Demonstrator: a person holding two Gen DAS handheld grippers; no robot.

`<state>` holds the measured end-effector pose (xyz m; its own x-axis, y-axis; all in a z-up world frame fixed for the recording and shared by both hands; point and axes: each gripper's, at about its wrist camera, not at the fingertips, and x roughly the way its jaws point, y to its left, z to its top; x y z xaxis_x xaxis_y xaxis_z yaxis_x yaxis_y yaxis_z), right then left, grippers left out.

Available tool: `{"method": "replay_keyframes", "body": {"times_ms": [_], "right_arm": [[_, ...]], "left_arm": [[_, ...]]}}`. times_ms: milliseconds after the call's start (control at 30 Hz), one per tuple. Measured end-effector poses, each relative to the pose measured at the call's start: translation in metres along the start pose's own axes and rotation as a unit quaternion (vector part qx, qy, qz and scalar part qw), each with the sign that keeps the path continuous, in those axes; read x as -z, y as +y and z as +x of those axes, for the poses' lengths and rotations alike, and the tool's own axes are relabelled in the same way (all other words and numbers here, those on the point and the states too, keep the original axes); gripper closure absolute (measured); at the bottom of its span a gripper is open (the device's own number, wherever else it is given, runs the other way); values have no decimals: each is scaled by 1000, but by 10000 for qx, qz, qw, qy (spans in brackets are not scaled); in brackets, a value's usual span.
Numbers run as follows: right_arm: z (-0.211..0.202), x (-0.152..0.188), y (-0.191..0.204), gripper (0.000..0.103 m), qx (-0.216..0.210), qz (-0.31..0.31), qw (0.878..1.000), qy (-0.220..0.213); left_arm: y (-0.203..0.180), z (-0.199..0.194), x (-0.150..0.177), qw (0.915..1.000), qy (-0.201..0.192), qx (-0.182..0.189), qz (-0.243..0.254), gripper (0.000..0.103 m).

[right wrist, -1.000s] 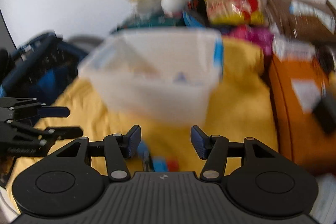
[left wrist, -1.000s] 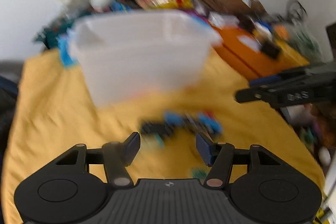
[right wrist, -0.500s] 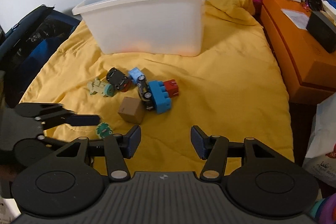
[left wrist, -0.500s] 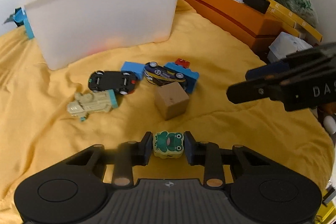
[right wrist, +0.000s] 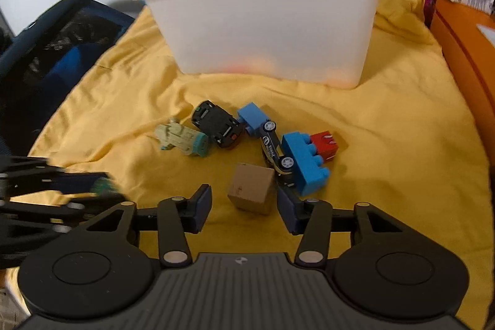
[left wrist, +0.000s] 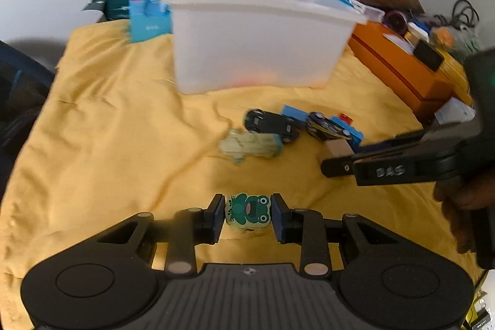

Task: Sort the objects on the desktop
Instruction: 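Grasp the green frog block with the left tool while the right grasps the brown wooden cube, then carry the frog block and wooden cube up over the white bin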

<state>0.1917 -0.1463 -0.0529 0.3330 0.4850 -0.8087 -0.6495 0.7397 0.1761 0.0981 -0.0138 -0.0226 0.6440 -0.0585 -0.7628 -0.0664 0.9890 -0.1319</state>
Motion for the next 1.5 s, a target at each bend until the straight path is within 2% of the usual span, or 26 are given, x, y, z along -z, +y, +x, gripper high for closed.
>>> {"method": "replay_keyframes", "body": {"times_ms": [67, 200, 333, 500, 800, 967, 1267, 1500], "right_arm": [[9, 1, 0, 66, 154, 49, 9999, 59], [3, 4, -3, 69, 71, 34, 10000, -47], [-25, -1, -4, 70, -40, -5, 9995, -324], [-68, -21, -13, 71, -160, 101, 9963, -835], [-110, -57, -28, 71, -241, 374, 9888, -1423], [-120, -75, -35, 71, -332, 544, 9858, -1556], [-139, -121, -36, 71, -356, 303, 9814, -1862], [-144, -155, -34, 71, -365, 149, 9803, -1933]], "left_arm": [[6, -4, -2, 10000, -42, -58, -57, 68], [15, -13, -11, 9995, -128, -34, -301, 68], [23, -23, -29, 9978, -266, 89, -605, 68], [22, -34, -58, 9971, -531, 106, -539, 68], [22, -48, -106, 9952, -891, 76, -404, 68], [22, -53, -130, 9946, -1001, 29, -288, 68], [13, -58, -179, 9946, -1035, -28, -47, 68], [9, -58, -215, 9941, -1081, -48, -7, 68]]}}
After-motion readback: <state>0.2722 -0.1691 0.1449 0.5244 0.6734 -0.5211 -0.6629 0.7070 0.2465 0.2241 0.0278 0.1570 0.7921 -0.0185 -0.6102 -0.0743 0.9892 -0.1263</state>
